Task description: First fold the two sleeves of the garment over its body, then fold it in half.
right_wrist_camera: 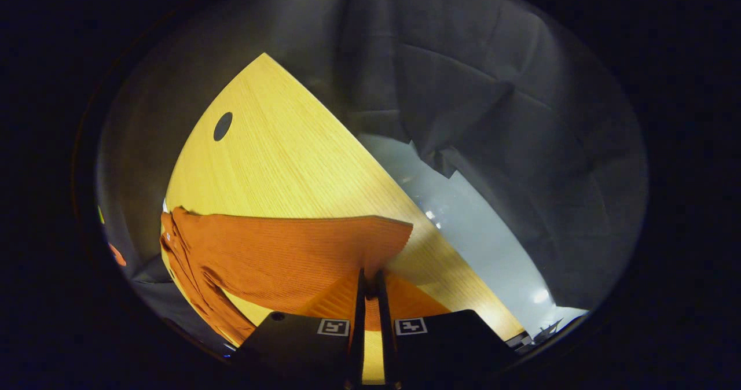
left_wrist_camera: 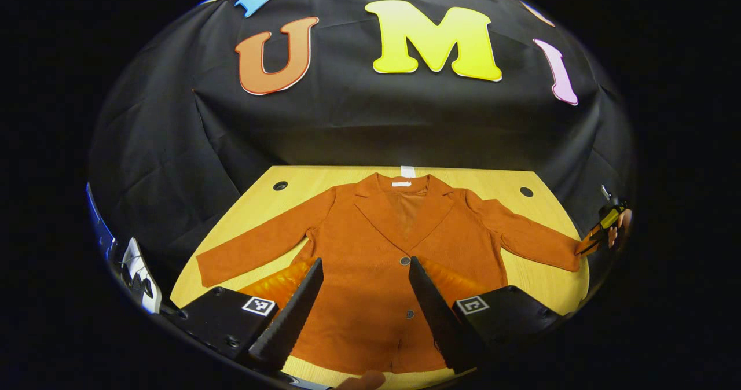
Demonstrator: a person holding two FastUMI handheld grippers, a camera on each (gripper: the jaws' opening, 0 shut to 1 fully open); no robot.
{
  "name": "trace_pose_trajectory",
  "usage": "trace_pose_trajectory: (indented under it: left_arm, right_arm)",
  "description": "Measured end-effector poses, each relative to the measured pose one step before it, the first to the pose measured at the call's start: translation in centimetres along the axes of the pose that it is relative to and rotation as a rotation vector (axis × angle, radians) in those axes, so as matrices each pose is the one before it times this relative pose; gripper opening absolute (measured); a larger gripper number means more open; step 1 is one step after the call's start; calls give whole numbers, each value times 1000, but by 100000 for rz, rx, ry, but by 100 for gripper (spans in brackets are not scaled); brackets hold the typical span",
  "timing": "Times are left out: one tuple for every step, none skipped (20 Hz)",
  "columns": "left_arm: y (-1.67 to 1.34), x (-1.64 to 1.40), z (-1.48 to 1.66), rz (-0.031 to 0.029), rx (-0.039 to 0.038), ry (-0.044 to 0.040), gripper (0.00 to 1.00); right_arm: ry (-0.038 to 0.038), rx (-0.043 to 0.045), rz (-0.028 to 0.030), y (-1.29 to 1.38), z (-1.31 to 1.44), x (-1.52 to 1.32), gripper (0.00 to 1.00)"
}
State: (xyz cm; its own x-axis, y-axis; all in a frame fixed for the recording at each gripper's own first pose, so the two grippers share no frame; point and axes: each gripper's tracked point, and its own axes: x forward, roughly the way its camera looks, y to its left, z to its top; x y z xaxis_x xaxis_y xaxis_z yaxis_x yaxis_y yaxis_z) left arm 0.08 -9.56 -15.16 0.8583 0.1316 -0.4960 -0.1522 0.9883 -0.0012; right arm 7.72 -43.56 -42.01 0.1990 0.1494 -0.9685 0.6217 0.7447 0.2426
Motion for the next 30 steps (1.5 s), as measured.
trace_pose_trajectory:
  left_arm:
    - [45, 143, -239, -1236, 666, 200, 99]
    - [260, 296, -183, -874, 1716, 172, 99]
    - [702, 49, -197, -306, 2024, -211, 99]
    - [795, 90, -273, 71, 1703, 416, 99]
    - [673, 45, -334, -535, 1377, 677, 98]
    - [382, -59, -202, -1018, 1496, -85, 98]
    - [817, 207, -152, -426, 1882, -840, 98]
    - [828, 220, -585, 351, 409, 271, 98]
    - [347, 115, -1085, -1760, -1780, 1614, 98]
    - [186, 99, -580, -539, -1072, 888, 98]
    - [440, 120, -604, -134, -412, 667, 98]
    - [509, 170, -494, 97, -396, 301, 98]
    - [507, 79, -441, -124, -725, 225, 98]
    - [525, 115, -302, -148, -984, 16, 98]
    - [807, -52, -304, -268, -1352, -128, 98]
    - [562, -90, 42, -1909, -755, -1421, 98]
    - [367, 10, -26, -2724, -574, -749, 98]
    - [878, -180, -237, -1995, -2371, -1398, 95]
    - [1045, -47, -395, 421, -1608, 431, 93]
    - [1333, -229, -719, 953, -141, 297, 93]
    - [1209, -136, -300, 1464, 746, -701, 93]
    - [1202, -59, -299, 1439, 928, -597, 93]
    - [1168, -89, -471, 1503, 599, -355, 93]
    - [1167, 64, -584, 1857, 146, 99, 93]
    - [895, -2, -600, 522, -310, 575, 93]
    - [655, -109, -523, -270, -1102, 370, 93]
    - [578, -12, -343, -306, -1375, 263, 93]
    - [681, -81, -365, 258, -1541, 257, 93]
    - [762, 37, -314, 942, -957, 106, 93]
    - [792, 95, -447, 1376, -427, 307, 93]
  right_arm:
    - [-932, 1518, 1564, 234, 110, -488, 14]
    - [-1131, 560, 1277, 665, -160, -578, 4]
    - [-1853, -1364, 64, 189, -131, -628, 4]
    - [-2186, -1341, 172, 240, 118, -717, 1]
    - [-1451, -1783, 154, 608, 86, -525, 3]
    - [-1504, 164, 410, 680, -1, -442, 3]
    - [-934, 577, 6, 730, -248, -775, 4]
    - [-2142, -792, 1650, 1258, -132, -948, 3]
    - [-2359, -3816, 421, 1455, -385, -1546, 4]
    - [-1542, -1536, 1224, 1440, -23, -902, 3]
    - [-1217, -1083, 1665, 1678, 51, -942, 3]
    - [-1325, -718, 1841, 1588, -24, -935, 3]
    - [-1375, -198, 1399, 1793, 136, -811, 4]
    - [-1299, -415, 1152, 1697, -144, -496, 3]
    - [-1695, -1209, 2228, 2632, -219, -613, 3]
    - [-2728, 430, 4110, 2528, 151, -436, 3]
    - [-1858, 7, 4042, 2892, -15, -216, 3]
    - [-196, -3434, 1747, 2848, -892, -49, 3]
    - [244, -3125, -389, 1795, -646, 191, 3]
    - [1012, -3101, 111, 2118, -884, 113, 4]
    - [579, -2923, 236, 2373, -651, 268, 3]
    - [-234, -2549, 1097, 2396, -399, 474, 3]
    - [106, -2695, 1160, 2687, -516, 382, 4]
    - [247, -2863, 1184, 2642, -609, 279, 4]
    - [215, -3431, 857, 2538, -620, 604, 4]
    - [-162, -2976, 587, 2329, -341, 624, 4]
    - [325, -2452, 1754, 2746, -478, 629, 4]
    - [1496, -2476, 1887, 2464, -725, 581, 3]
    - [1896, -2497, 1731, 2468, -780, 768, 4]
    - [1321, -2651, 1636, 2511, -701, 863, 3]
